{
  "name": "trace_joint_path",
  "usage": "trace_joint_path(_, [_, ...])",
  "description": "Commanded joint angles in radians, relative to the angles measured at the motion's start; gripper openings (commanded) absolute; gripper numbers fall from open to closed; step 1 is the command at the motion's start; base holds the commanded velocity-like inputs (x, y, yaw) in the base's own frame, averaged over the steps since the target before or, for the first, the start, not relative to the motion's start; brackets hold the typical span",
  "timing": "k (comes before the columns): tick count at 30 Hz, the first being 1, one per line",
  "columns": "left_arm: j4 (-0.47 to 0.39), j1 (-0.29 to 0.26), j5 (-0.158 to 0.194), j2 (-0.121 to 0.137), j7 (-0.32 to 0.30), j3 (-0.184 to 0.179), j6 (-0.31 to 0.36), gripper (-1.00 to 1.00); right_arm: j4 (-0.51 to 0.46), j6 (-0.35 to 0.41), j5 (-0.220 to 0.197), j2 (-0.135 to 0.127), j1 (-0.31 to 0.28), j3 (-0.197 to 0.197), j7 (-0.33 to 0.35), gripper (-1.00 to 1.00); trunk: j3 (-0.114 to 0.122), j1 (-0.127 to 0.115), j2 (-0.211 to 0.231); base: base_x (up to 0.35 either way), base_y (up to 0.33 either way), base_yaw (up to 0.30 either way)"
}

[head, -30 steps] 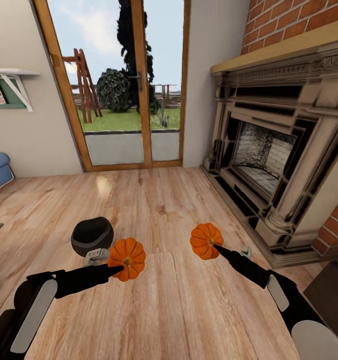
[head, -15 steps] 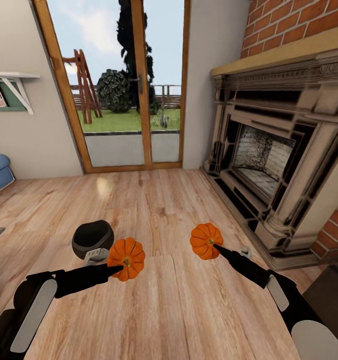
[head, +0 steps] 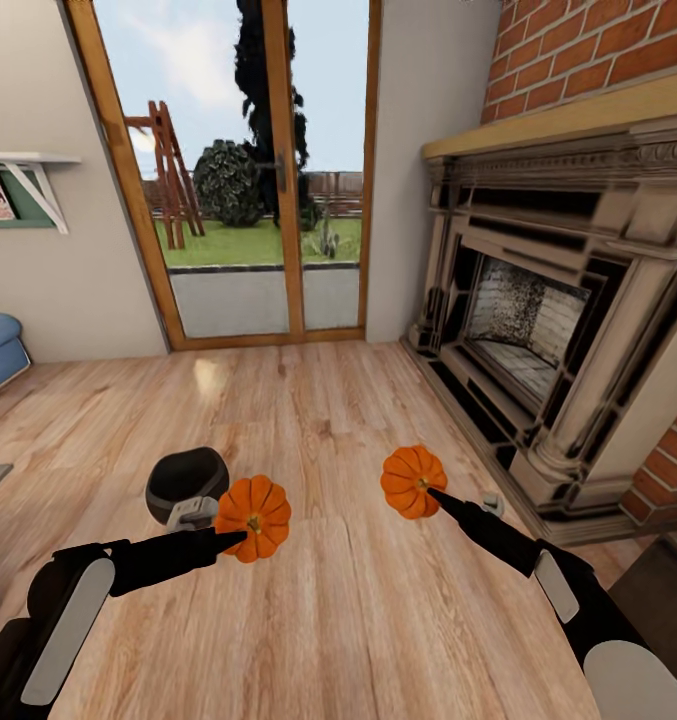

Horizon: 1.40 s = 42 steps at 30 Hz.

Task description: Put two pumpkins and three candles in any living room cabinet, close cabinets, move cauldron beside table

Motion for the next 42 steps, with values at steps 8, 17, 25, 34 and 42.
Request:
trace_joint_path(8, [0.002, -0.001, -0.006, 0.000, -0.013, 0.004, 0.005, -1.00, 0.005, 0.009, -0.005, 0.002, 0.000, -0.002, 0.001, -1.00, 0.024, -0.031, 0.056, 0.000, 0.000, 0.000])
trace_joint_path(17, [0.002, -0.002, -0.003, 0.001, -0.016, 0.006, 0.005, -1.00, 0.000, 0.012, -0.017, 0.003, 0.001, -0.005, 0.008, -1.00, 0.052, -0.065, 0.119, 0.000, 0.000, 0.000])
trace_joint_path(25, [0.002, -0.001, -0.001, 0.001, -0.017, 0.006, 0.005, -1.00, 0.000, 0.008, -0.015, 0.009, 0.011, -0.004, 0.005, -1.00, 0.078, -0.096, 0.175, 0.000, 0.000, 0.000])
trace_joint_path(34, [0.002, -0.001, -0.001, 0.001, -0.017, 0.006, 0.005, -1.00, 0.000, 0.003, -0.018, 0.009, 0.012, -0.004, 0.003, -1.00, 0.106, -0.131, 0.238, 0.000, 0.000, 0.000])
trace_joint_path(42, [0.004, -0.001, -0.004, -0.001, -0.015, 0.005, 0.004, -1.00, 0.000, 0.007, -0.018, 0.009, 0.013, -0.009, 0.002, -1.00, 0.131, -0.161, 0.294, 0.000, 0.000, -0.004])
